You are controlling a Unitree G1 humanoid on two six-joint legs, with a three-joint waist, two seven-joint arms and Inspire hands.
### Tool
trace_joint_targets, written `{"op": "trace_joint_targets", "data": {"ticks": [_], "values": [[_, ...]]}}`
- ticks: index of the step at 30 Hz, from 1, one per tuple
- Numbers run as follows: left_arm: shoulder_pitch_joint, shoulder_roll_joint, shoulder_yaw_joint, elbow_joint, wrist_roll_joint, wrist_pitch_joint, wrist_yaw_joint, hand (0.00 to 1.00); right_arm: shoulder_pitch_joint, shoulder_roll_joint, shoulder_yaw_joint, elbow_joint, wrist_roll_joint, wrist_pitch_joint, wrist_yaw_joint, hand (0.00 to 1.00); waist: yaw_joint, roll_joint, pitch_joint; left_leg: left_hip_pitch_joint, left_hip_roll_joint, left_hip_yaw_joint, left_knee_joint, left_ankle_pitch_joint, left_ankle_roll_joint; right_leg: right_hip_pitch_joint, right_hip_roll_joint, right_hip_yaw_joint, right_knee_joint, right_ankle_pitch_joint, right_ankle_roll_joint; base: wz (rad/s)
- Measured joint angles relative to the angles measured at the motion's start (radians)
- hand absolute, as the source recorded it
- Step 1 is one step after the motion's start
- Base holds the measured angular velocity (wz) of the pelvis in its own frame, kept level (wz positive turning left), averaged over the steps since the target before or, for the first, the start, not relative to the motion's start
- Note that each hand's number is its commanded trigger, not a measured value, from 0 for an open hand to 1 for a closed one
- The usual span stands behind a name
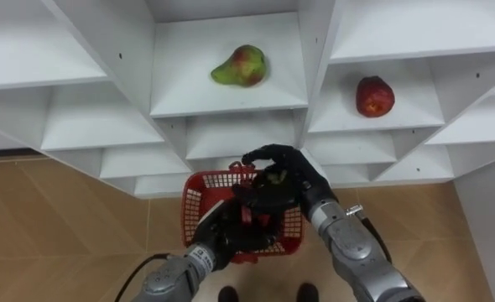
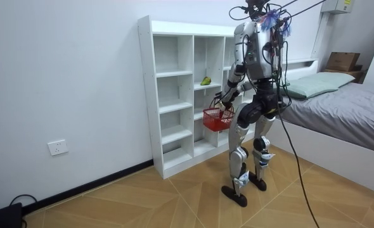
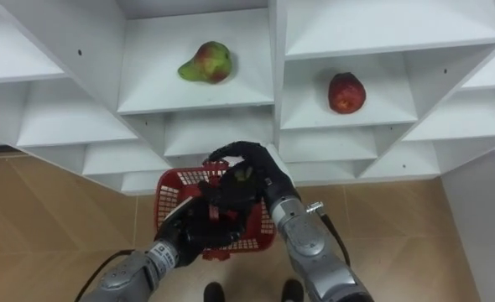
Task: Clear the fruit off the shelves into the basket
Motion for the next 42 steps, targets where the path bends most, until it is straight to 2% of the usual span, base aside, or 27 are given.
{"op": "trace_joint_targets", "data": {"ticks": [5,8,16,21,30,42], "values": [[0.001,0.000,-0.006,-0.007,0.000,0.003,0.008,1.00,0.004,0.001,-0.001,0.011,0.021,-0.007,-0.001,0.00,0.000,0.000,-0.0001,-0.006,0.001,-0.004,0.003,0.000,0.000,0.000,0.001,-0.006,-0.002,0.001,-0.001,0.03],[0.001,0.003,-0.006,-0.020,0.000,0.006,0.010,1.00,0.006,0.001,-0.001,0.011,0.023,-0.024,-0.007,0.00,-0.005,0.000,-0.0003,-0.018,0.002,-0.015,0.012,0.000,0.000,-0.001,0.001,-0.016,-0.005,0.001,-0.002,0.09],[0.001,0.002,-0.006,-0.023,0.000,0.006,0.010,1.00,0.008,0.001,-0.002,0.013,0.042,-0.032,-0.013,0.06,-0.006,0.001,-0.0005,-0.019,0.003,-0.016,0.014,0.000,0.000,0.000,0.001,-0.019,-0.006,0.003,-0.004,0.00],[0.001,0.002,-0.007,-0.023,0.000,0.006,0.010,1.00,0.011,0.001,-0.001,0.014,0.059,-0.032,-0.013,0.06,-0.006,0.001,-0.0006,-0.019,0.003,-0.017,0.016,0.000,0.000,0.001,0.001,-0.019,-0.005,0.005,-0.004,0.00],[0.001,0.002,-0.005,-0.023,0.004,0.006,0.036,1.00,0.029,0.001,0.001,0.018,0.089,-0.043,-0.008,0.00,-0.001,0.003,-0.0019,-0.021,0.003,-0.021,0.019,0.000,0.000,0.003,0.002,-0.016,-0.004,0.005,-0.004,0.00],[-0.005,0.001,0.034,-0.023,0.087,0.006,0.072,1.00,0.073,-0.005,0.001,0.028,0.089,-0.044,0.035,0.00,-0.002,0.014,-0.0078,-0.015,0.003,-0.019,0.011,0.000,0.000,0.007,0.004,-0.015,-0.011,0.009,-0.004,0.00]]}}
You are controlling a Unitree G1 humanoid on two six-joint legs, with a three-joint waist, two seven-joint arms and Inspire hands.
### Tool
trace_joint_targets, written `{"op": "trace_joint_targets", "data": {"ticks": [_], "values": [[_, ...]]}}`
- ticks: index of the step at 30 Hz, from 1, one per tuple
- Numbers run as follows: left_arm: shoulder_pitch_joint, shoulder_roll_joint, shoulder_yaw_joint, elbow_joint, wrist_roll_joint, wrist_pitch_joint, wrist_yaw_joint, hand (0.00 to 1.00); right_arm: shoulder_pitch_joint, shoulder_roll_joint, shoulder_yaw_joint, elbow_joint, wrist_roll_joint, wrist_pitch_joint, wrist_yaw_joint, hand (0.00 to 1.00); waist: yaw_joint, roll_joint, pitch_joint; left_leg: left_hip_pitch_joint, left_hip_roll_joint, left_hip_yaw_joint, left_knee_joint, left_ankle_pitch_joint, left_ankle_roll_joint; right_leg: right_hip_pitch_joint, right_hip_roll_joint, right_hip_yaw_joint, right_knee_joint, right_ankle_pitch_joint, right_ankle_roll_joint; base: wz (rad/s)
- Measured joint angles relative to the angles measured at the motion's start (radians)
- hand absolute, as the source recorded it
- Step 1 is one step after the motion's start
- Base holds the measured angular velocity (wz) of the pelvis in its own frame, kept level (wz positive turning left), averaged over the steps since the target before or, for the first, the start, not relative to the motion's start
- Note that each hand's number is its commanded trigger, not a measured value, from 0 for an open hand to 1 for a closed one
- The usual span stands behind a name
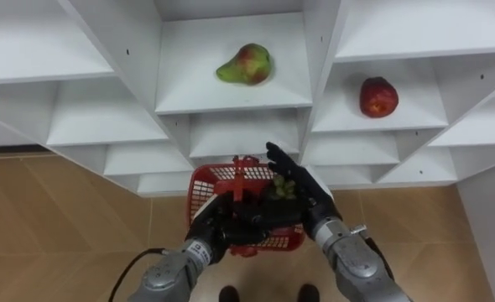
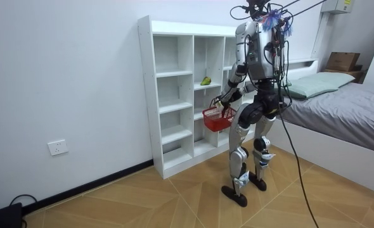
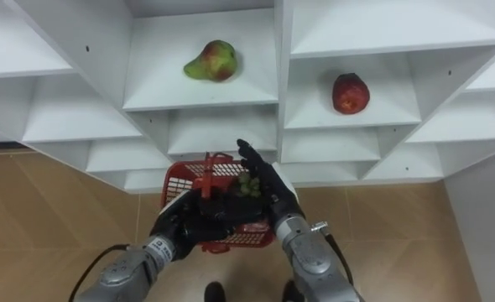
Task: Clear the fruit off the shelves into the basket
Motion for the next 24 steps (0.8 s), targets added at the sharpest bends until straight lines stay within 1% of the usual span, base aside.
{"op": "trace_joint_targets", "data": {"ticks": [2,3,6,8,10,11,16,21,24], "values": [[0.000,0.000,0.000,-0.001,0.005,0.000,0.000,1.00,0.000,-0.003,0.000,0.000,0.001,0.000,0.010,0.00,0.000,0.000,0.0000,0.001,0.000,0.000,-0.001,0.000,0.000,0.000,0.000,0.001,0.000,0.000,0.000,0.00],[0.001,0.001,-0.001,-0.004,0.012,0.000,0.000,1.00,-0.001,-0.013,0.000,0.000,0.001,0.000,0.015,0.00,0.000,0.000,0.0000,0.001,0.000,0.001,-0.001,0.000,0.000,0.000,0.001,0.002,0.000,0.000,0.000,0.00],[0.001,0.003,-0.001,-0.010,0.018,0.000,0.000,1.00,0.000,-0.018,-0.002,0.000,0.001,-0.003,0.025,0.00,-0.004,0.000,0.0001,0.000,0.000,0.001,-0.001,0.000,0.000,0.000,0.001,0.007,-0.001,0.000,0.000,0.00],[0.005,0.010,-0.001,-0.023,0.026,0.000,0.000,1.00,0.003,-0.017,-0.003,0.000,0.004,-0.005,0.031,0.00,-0.009,0.000,0.0003,-0.001,0.000,0.002,-0.001,0.000,0.000,0.000,0.001,0.009,-0.002,0.000,0.000,0.00],[0.012,0.023,0.001,-0.041,0.045,0.000,-0.001,1.00,0.006,-0.015,-0.005,0.002,0.007,-0.005,0.045,0.00,-0.023,-0.001,0.0007,0.000,0.000,0.002,-0.003,0.000,0.000,-0.001,0.001,0.009,-0.003,0.000,0.000,0.00],[0.013,0.024,0.001,-0.041,0.046,0.000,-0.002,1.00,0.006,-0.015,-0.007,0.004,0.011,-0.005,0.052,0.00,-0.024,-0.002,0.0010,0.000,0.000,0.002,-0.003,0.000,0.000,-0.001,0.001,0.009,-0.003,0.000,0.000,0.00],[0.023,0.024,0.000,-0.052,0.055,0.000,-0.002,1.00,0.021,-0.015,-0.021,0.007,0.035,-0.005,0.082,0.00,-0.027,-0.012,0.0030,0.002,0.000,0.006,-0.003,0.000,0.000,-0.002,0.002,0.009,-0.003,0.000,0.000,0.00],[0.029,0.032,0.000,-0.057,0.071,0.000,-0.004,1.00,0.028,-0.013,-0.031,0.007,0.037,0.004,0.101,0.00,-0.031,-0.027,0.0020,0.002,0.000,0.007,-0.001,0.000,0.000,-0.003,0.001,0.009,-0.002,0.000,0.000,0.00],[0.031,0.033,-0.002,-0.058,0.071,0.000,-0.005,1.00,0.030,-0.013,-0.032,0.006,0.037,0.004,0.102,0.00,-0.038,-0.029,0.0018,0.001,0.000,0.007,-0.001,0.000,0.000,-0.003,0.001,0.009,-0.002,0.000,0.001,0.00]]}}
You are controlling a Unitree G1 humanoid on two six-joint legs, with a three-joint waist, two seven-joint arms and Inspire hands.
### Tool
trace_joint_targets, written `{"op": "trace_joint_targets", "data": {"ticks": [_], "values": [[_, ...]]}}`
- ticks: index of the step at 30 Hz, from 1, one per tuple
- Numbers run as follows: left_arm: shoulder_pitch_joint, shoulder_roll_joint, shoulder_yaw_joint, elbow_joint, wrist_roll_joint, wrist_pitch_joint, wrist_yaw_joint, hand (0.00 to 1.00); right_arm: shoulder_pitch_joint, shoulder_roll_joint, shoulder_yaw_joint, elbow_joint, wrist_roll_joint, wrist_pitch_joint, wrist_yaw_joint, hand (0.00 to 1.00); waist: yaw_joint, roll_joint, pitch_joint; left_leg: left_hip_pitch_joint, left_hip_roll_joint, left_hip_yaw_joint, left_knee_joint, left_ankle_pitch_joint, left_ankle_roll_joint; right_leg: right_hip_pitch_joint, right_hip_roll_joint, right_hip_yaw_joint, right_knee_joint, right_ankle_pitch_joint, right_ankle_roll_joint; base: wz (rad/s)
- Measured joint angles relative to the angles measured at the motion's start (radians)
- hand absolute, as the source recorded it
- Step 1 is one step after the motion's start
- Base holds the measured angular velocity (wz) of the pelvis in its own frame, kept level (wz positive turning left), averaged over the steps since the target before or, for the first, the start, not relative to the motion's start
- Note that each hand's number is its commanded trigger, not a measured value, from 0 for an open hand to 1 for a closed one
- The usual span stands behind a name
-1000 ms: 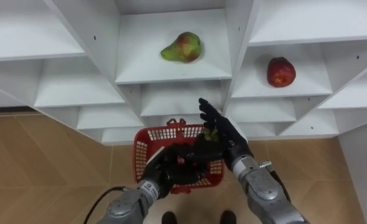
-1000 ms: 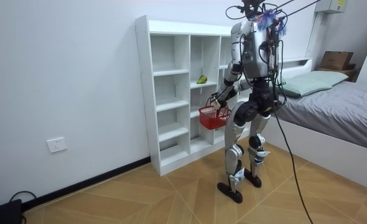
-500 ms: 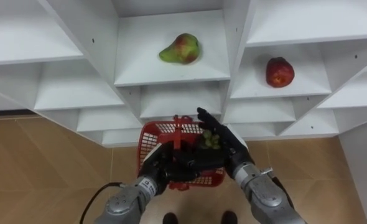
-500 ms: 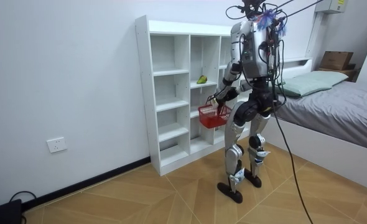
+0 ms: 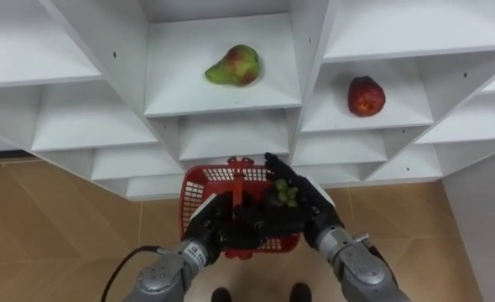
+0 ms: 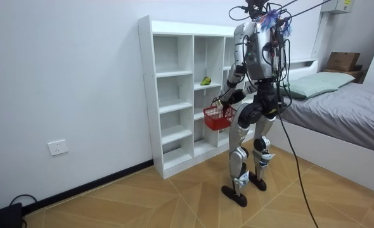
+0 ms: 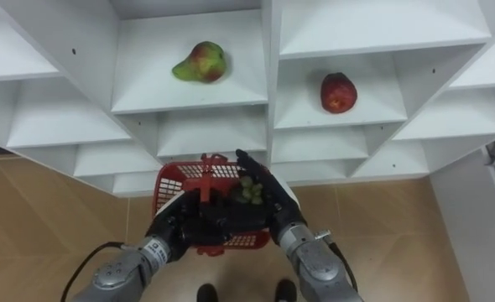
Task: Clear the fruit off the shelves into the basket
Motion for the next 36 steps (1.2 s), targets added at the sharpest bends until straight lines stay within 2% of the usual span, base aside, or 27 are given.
{"op": "trace_joint_targets", "data": {"ticks": [6,24,30,36], "values": [[0.001,-0.001,-0.006,-0.005,0.000,0.000,0.000,1.00,0.000,-0.001,-0.004,-0.001,0.000,-0.001,-0.015,0.00,-0.013,0.000,-0.0002,-0.001,0.000,0.000,0.001,0.000,0.000,-0.001,0.001,0.001,0.000,0.000,0.000,0.00],[0.009,-0.005,-0.006,-0.007,0.019,0.003,0.003,1.00,0.005,0.006,-0.010,-0.010,-0.081,-0.012,-0.132,0.00,-0.015,0.006,-0.0045,0.003,0.000,-0.001,0.002,0.000,0.000,0.002,0.000,0.000,0.002,0.001,0.000,0.00],[0.015,-0.006,-0.005,-0.007,0.019,0.004,0.007,1.00,0.016,0.006,-0.009,-0.035,-0.141,-0.013,-0.171,0.00,-0.013,0.012,-0.0082,0.003,0.000,-0.001,0.002,0.001,0.001,0.002,0.000,0.000,0.004,0.002,0.000,0.00],[0.016,-0.008,-0.005,-0.008,0.019,0.004,0.009,1.00,0.029,0.006,-0.007,-0.040,-0.181,-0.040,-0.210,0.00,-0.012,0.013,-0.0089,0.004,0.000,0.000,0.002,0.001,0.001,0.002,-0.001,0.001,0.004,0.002,0.000,0.00]]}}
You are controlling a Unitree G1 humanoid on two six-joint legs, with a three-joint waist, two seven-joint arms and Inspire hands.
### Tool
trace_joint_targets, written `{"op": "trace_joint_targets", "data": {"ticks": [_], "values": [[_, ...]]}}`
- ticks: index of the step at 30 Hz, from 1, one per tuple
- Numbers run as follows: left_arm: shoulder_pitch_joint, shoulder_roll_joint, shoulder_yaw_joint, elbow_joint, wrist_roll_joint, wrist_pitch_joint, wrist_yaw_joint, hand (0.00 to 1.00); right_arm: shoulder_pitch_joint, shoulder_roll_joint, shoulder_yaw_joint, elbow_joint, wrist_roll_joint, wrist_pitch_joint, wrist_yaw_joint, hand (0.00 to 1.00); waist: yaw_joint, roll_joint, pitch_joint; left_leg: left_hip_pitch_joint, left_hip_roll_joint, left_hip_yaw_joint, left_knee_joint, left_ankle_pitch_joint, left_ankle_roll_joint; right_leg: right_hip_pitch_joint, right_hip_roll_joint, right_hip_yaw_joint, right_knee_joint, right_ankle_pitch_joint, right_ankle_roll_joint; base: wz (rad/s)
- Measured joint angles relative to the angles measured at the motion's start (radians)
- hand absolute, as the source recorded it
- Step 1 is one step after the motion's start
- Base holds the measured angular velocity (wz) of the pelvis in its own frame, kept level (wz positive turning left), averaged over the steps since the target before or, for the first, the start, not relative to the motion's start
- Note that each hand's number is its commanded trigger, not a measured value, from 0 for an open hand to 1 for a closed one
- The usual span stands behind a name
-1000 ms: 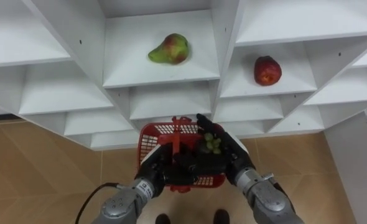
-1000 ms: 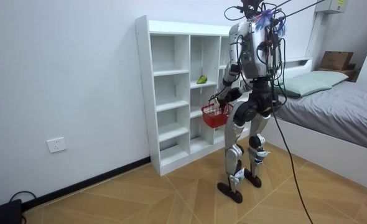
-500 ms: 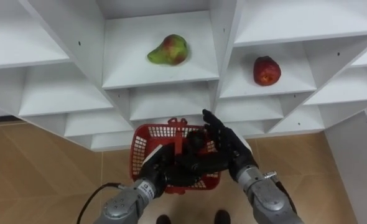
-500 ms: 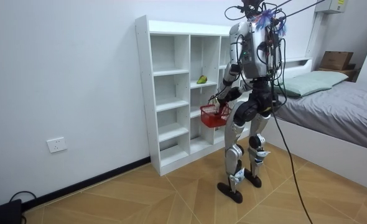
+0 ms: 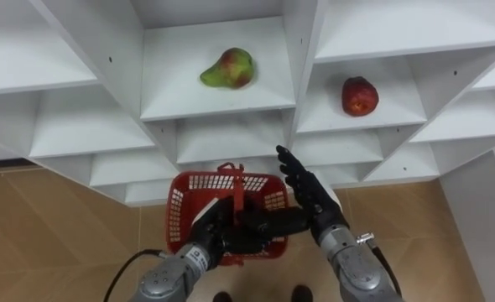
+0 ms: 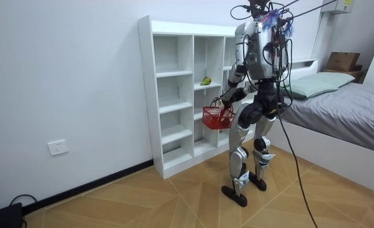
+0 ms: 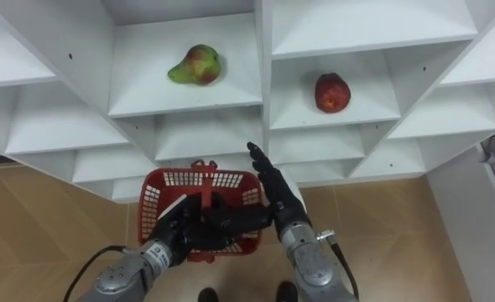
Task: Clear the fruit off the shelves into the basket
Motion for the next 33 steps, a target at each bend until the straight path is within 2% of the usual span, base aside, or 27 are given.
{"op": "trace_joint_targets", "data": {"ticks": [11,14,21,26,30,33], "values": [[0.000,0.004,0.001,-0.001,0.000,0.000,-0.002,1.00,0.013,-0.002,0.001,-0.012,-0.022,-0.014,-0.028,0.00,0.004,0.000,0.0001,0.000,0.000,0.000,-0.001,0.000,0.000,0.000,0.001,0.001,-0.001,0.000,0.000,0.00],[0.004,0.006,0.006,-0.001,0.023,0.000,-0.002,1.00,0.013,-0.003,0.000,-0.020,-0.073,-0.014,-0.033,0.00,0.007,0.000,0.0002,0.002,0.000,0.002,-0.005,0.000,0.000,-0.003,0.002,0.008,-0.001,0.000,0.000,-0.03],[0.007,0.006,0.019,0.001,0.061,-0.005,-0.011,1.00,0.012,-0.014,0.001,-0.051,-0.132,-0.011,-0.035,0.00,0.032,0.000,0.0007,0.015,0.000,0.013,-0.021,0.001,-0.002,-0.003,0.003,0.015,-0.004,0.000,0.000,-0.05],[0.008,0.008,0.022,0.022,0.060,-0.006,-0.015,1.00,0.009,-0.016,0.013,-0.063,-0.171,0.003,-0.034,0.00,0.047,-0.004,0.0030,0.015,-0.001,0.014,-0.022,0.001,-0.002,-0.003,0.003,0.016,-0.004,0.000,0.000,0.00],[0.009,0.009,0.022,0.049,0.066,-0.006,-0.024,1.00,0.007,-0.033,0.027,-0.079,-0.216,0.027,-0.029,0.00,0.059,-0.009,0.0061,0.024,-0.001,0.010,-0.023,0.002,-0.002,0.013,0.003,0.011,-0.013,0.000,0.001,0.03],[0.011,0.017,0.023,0.059,0.081,-0.006,-0.034,1.00,0.007,-0.035,0.038,-0.085,-0.250,0.034,-0.025,0.00,0.061,-0.019,0.0077,0.037,-0.003,0.001,-0.030,0.004,-0.002,0.032,0.003,0.001,-0.020,0.000,0.001,0.10]]}}
